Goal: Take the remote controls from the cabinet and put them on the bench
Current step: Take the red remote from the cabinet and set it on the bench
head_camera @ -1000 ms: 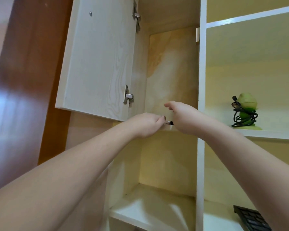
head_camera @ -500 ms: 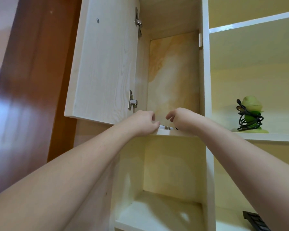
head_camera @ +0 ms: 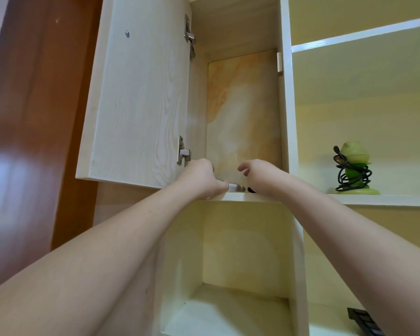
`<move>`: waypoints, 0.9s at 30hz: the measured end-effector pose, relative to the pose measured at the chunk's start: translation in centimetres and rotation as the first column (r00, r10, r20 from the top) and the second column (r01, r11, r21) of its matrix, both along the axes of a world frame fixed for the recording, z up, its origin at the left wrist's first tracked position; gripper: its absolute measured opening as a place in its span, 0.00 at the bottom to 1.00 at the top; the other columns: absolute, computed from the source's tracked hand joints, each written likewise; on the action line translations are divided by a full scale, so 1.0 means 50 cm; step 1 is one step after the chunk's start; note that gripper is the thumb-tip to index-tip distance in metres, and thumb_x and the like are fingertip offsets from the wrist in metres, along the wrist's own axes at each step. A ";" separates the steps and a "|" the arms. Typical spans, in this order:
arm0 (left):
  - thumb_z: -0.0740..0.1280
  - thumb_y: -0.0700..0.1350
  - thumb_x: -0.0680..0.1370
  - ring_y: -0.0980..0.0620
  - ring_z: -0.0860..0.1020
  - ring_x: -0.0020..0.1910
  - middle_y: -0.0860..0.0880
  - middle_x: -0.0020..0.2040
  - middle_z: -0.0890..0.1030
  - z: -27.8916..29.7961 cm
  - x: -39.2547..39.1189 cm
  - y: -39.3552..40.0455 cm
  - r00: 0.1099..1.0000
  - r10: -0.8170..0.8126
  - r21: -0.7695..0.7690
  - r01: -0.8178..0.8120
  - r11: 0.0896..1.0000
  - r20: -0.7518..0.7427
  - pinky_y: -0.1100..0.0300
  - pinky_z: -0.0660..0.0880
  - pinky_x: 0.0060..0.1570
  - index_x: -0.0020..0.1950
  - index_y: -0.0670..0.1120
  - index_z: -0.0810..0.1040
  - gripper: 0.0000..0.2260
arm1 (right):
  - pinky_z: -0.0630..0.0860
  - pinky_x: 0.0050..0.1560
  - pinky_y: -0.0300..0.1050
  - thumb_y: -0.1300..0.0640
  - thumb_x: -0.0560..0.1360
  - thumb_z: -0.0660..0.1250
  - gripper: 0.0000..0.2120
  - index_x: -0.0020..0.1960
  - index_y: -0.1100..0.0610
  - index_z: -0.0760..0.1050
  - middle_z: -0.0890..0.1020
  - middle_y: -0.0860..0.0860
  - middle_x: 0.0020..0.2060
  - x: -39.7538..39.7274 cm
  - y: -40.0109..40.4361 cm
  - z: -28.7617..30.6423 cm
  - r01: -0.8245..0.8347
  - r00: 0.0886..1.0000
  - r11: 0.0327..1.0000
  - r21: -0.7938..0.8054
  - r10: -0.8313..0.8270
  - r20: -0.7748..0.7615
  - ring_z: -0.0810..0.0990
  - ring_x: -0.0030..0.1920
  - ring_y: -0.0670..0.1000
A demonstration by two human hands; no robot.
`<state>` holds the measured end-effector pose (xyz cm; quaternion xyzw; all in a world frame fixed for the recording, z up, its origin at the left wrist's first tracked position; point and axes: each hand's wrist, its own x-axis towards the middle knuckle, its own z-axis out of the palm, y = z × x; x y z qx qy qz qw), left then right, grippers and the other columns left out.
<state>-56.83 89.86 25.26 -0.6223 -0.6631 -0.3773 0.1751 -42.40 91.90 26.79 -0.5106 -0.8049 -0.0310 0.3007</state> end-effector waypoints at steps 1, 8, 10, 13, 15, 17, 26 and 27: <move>0.70 0.55 0.71 0.47 0.75 0.37 0.47 0.47 0.79 -0.002 -0.002 -0.003 0.999 -0.031 0.024 0.030 0.999 0.038 0.55 0.76 0.41 0.49 0.48 0.74 0.14 | 0.72 0.63 0.48 0.67 0.77 0.59 0.27 0.75 0.55 0.61 0.72 0.56 0.68 0.000 0.001 -0.001 0.004 1.000 1.000 0.007 -0.004 -0.009 0.74 0.64 0.56; 0.68 0.52 0.73 0.48 0.77 0.59 0.45 0.62 0.79 -0.004 -0.003 -0.044 0.978 -0.154 0.263 0.112 0.958 0.144 0.62 0.70 0.47 0.69 0.46 0.71 0.26 | 0.81 0.49 0.55 0.70 0.77 0.53 0.25 0.71 0.55 0.66 0.72 0.58 0.63 -0.001 0.001 0.007 -0.075 0.953 0.997 -0.006 0.070 -0.295 0.76 0.57 0.60; 0.68 0.52 0.73 0.49 0.77 0.60 0.46 0.63 0.78 -0.008 -0.002 -0.059 0.976 -0.175 0.296 0.131 0.946 0.129 0.63 0.69 0.49 0.70 0.46 0.71 0.26 | 0.80 0.37 0.48 0.68 0.78 0.52 0.25 0.73 0.53 0.64 0.70 0.57 0.65 -0.001 -0.004 0.013 -0.076 0.947 0.997 0.026 0.080 -0.312 0.75 0.56 0.58; 0.68 0.52 0.74 0.50 0.77 0.59 0.48 0.63 0.79 -0.019 0.001 -0.084 0.965 -0.236 0.348 0.183 0.919 0.116 0.61 0.71 0.51 0.70 0.48 0.70 0.26 | 0.65 0.29 0.36 0.66 0.79 0.52 0.25 0.74 0.52 0.61 0.71 0.55 0.67 0.001 -0.011 0.019 -0.060 0.951 0.995 0.081 0.082 -0.299 0.74 0.60 0.56; 0.69 0.51 0.74 0.51 0.77 0.57 0.48 0.62 0.78 -0.028 -0.001 -0.096 0.952 -0.281 0.368 0.221 0.903 0.120 0.61 0.72 0.52 0.70 0.50 0.70 0.25 | 0.67 0.31 0.36 0.66 0.79 0.52 0.24 0.74 0.53 0.62 0.72 0.55 0.66 0.005 -0.022 0.021 -0.066 0.946 0.993 0.099 0.094 -0.310 0.74 0.61 0.56; 0.68 0.51 0.74 0.51 0.77 0.56 0.48 0.61 0.78 -0.038 -0.002 -0.105 0.941 -0.314 0.373 0.249 0.894 0.125 0.61 0.72 0.52 0.70 0.51 0.70 0.25 | 0.74 0.43 0.41 0.66 0.79 0.52 0.24 0.74 0.54 0.63 0.73 0.55 0.66 0.013 -0.041 0.020 -0.044 0.954 0.989 0.142 0.084 -0.289 0.74 0.62 0.56; 0.67 0.51 0.76 0.62 0.77 0.44 0.55 0.53 0.80 -0.089 0.005 -0.154 0.863 -0.483 0.458 0.372 0.807 0.151 0.75 0.69 0.38 0.65 0.53 0.75 0.17 | 0.66 0.26 0.33 0.66 0.79 0.49 0.23 0.72 0.53 0.64 0.69 0.54 0.64 0.065 -0.115 -0.015 -0.084 0.936 0.933 0.349 0.194 -0.294 0.69 0.49 0.51; 0.67 0.51 0.77 0.64 0.76 0.42 0.55 0.51 0.80 -0.093 0.006 -0.157 0.849 -0.501 0.459 0.384 0.801 0.165 0.74 0.69 0.37 0.64 0.54 0.75 0.16 | 0.67 0.24 0.33 0.65 0.80 0.49 0.23 0.72 0.53 0.65 0.69 0.54 0.64 0.071 -0.121 -0.022 -0.094 0.929 0.928 0.361 0.212 -0.303 0.70 0.48 0.51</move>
